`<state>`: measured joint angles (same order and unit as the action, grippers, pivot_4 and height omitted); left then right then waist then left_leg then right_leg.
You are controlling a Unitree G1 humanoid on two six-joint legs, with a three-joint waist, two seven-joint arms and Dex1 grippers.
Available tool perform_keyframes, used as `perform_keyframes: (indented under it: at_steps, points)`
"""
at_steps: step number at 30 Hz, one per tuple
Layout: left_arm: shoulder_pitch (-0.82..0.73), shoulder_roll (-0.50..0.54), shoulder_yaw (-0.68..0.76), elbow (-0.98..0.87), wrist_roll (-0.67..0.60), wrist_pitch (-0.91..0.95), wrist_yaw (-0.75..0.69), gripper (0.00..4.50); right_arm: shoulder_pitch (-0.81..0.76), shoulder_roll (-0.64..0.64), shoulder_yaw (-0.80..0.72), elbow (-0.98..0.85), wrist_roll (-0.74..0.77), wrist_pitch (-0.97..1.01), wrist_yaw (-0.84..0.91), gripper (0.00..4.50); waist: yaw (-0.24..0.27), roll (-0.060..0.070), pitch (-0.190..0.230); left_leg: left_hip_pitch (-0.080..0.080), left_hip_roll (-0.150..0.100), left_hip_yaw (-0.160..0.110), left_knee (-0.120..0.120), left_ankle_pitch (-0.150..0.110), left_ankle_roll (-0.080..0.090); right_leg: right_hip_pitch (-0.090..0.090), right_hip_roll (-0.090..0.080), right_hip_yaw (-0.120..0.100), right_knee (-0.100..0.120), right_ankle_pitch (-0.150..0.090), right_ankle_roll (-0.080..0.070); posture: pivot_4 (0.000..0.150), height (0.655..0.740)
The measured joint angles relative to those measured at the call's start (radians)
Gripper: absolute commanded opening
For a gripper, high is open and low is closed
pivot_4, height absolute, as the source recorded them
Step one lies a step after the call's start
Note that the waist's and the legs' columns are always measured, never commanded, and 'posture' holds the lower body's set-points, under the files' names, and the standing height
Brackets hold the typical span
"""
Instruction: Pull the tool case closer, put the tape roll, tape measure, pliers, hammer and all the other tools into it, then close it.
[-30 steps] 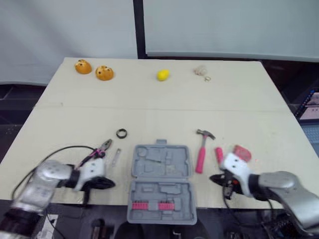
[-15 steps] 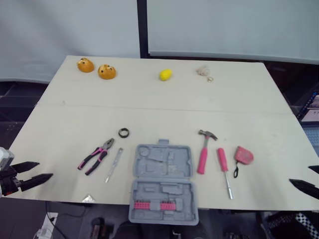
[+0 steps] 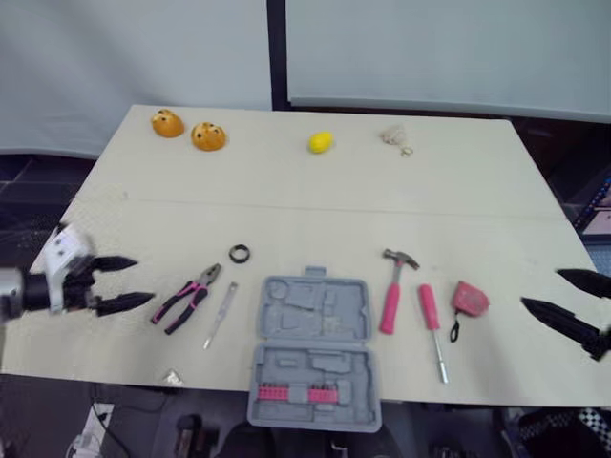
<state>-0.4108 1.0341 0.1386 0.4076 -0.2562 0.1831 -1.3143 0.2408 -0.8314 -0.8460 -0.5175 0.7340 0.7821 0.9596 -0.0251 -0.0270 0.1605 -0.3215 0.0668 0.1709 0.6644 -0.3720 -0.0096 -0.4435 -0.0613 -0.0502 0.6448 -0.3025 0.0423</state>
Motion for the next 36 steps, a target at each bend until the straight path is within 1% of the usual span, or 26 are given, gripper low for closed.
perform_keyframes:
  at_steps: [3, 5, 6, 8, 9, 12, 14, 19, 22, 24, 28, 32, 36]
  points:
    - [-0.162, -0.018, -0.12, 0.064, 0.068, -0.021, -0.067, 4.47, -0.049, 0.013, 0.071, -0.064, 0.069, 0.044, -0.067, 4.46, -0.002, 0.0, 0.0, 0.0, -0.002, 0.003, 0.002, 0.001, 0.001, 0.0, 0.002, 0.0, 0.0, 0.0, 0.001, 0.15, 0.7375]
    - [-0.292, -0.07, -0.212, 0.17, 0.147, -0.049, -0.091, 4.47, -0.076, 0.023, 0.134, -0.096, 0.092, 0.051, -0.102, 4.46, 0.0, 0.0, 0.0, 0.0, -0.003, 0.004, 0.004, 0.001, 0.002, 0.0, 0.004, -0.001, 0.0, 0.001, 0.001, 0.15, 0.7375]
    - [-0.363, -0.108, -0.267, 0.239, 0.192, -0.079, -0.106, 4.24, -0.09, 0.03, 0.183, -0.125, 0.101, 0.05, -0.118, 4.49, 0.0, 0.0, 0.0, -0.001, -0.004, 0.004, 0.004, 0.001, 0.002, 0.0, 0.008, -0.002, 0.0, 0.001, 0.002, 0.15, 0.7375]
    - [-0.443, -0.157, -0.339, 0.34, 0.257, -0.144, -0.135, 3.66, -0.101, 0.043, 0.25, -0.159, 0.105, 0.045, -0.139, 4.5, -0.001, -0.001, 0.0, -0.001, -0.003, 0.004, 0.004, 0.001, 0.002, 0.0, 0.008, 0.001, -0.001, 0.001, 0.002, 0.15, 0.7375]
    - [-0.467, -0.17, -0.362, 0.374, 0.282, -0.17, -0.142, 3.22, -0.106, 0.049, 0.273, -0.168, 0.105, 0.044, -0.147, 4.5, -0.003, -0.001, 0.0, -0.002, -0.003, 0.004, 0.004, 0.001, 0.002, -0.001, 0.009, 0.001, -0.001, 0.001, 0.002, 0.15, 0.7375]
    - [-0.599, -0.248, -0.45, 0.565, 0.407, -0.275, -0.078, 3.22, -0.149, 0.071, 0.359, -0.181, 0.099, 0.036, -0.201, 4.5, -0.001, -0.003, 0.001, -0.002, -0.003, 0.004, 0.005, 0.001, 0.003, -0.001, 0.01, 0.001, -0.001, 0.001, 0.002, 0.15, 0.7375]
    - [-0.658, -0.288, -0.481, 0.641, 0.463, -0.33, -0.034, 3.22, -0.183, 0.088, 0.408, -0.193, 0.098, 0.025, -0.231, 4.5, -0.001, -0.003, 0.001, -0.002, -0.002, 0.003, 0.006, 0.001, 0.003, -0.001, 0.01, 0.001, -0.001, 0.001, 0.003, 0.15, 0.7375]
    - [-0.748, -0.375, -0.533, 0.787, 0.558, -0.433, 0.01, 3.22, -0.177, 0.121, 0.502, -0.209, 0.061, 0.001, -0.287, 4.5, 0.001, -0.003, 0.001, -0.004, -0.002, 0.003, 0.007, 0.001, 0.004, -0.002, 0.006, -0.001, -0.001, 0.001, 0.003, 0.15, 0.7375]
    - [-0.771, -0.405, -0.546, 0.827, 0.591, -0.462, 0.035, 3.22, -0.154, 0.128, 0.517, -0.229, 0.045, -0.017, -0.309, 4.5, 0.0, -0.003, 0.001, -0.008, -0.001, 0.001, 0.015, 0.0, 0.005, -0.003, 0.004, -0.003, 0.001, 0.002, 0.003, 0.15, 0.7375]
    - [-0.788, -0.429, -0.55, 0.847, 0.613, -0.477, 0.056, 3.22, -0.129, 0.14, 0.529, -0.235, 0.04, -0.024, -0.321, 4.5, 0.001, -0.003, 0.001, -0.012, -0.002, 0.001, 0.018, 0.0, 0.005, -0.003, 0.005, -0.005, 0.002, 0.002, 0.003, 0.15, 0.7375]
    - [-0.796, -0.456, -0.555, 0.869, 0.651, -0.501, 0.098, 3.22, -0.098, 0.141, 0.531, -0.257, 0.033, -0.042, -0.339, 4.5, 0.001, -0.003, 0.001, -0.012, -0.002, -0.003, 0.018, 0.0, 0.007, -0.003, 0.004, -0.004, 0.001, 0.002, 0.004, 0.15, 0.7375]
    - [-0.796, -0.503, -0.56, 0.9, 0.684, -0.503, 0.155, 3.22, -0.093, 0.141, 0.53, -0.265, 0.035, -0.044, -0.351, 4.5, 0.001, -0.003, 0.001, -0.013, -0.003, -0.004, 0.018, 0.0, 0.007, -0.003, 0.005, -0.008, 0.001, 0.002, 0.004, 0.15, 0.7375]
    - [-0.795, -0.519, -0.575, 0.905, 0.72, -0.504, 0.207, 3.22, -0.087, 0.14, 0.523, -0.266, 0.041, -0.044, -0.359, 4.5, 0.002, -0.003, 0.001, -0.013, -0.003, -0.005, 0.018, 0.0, 0.007, -0.003, 0.004, -0.012, 0.001, 0.002, 0.004, 0.15, 0.7375]
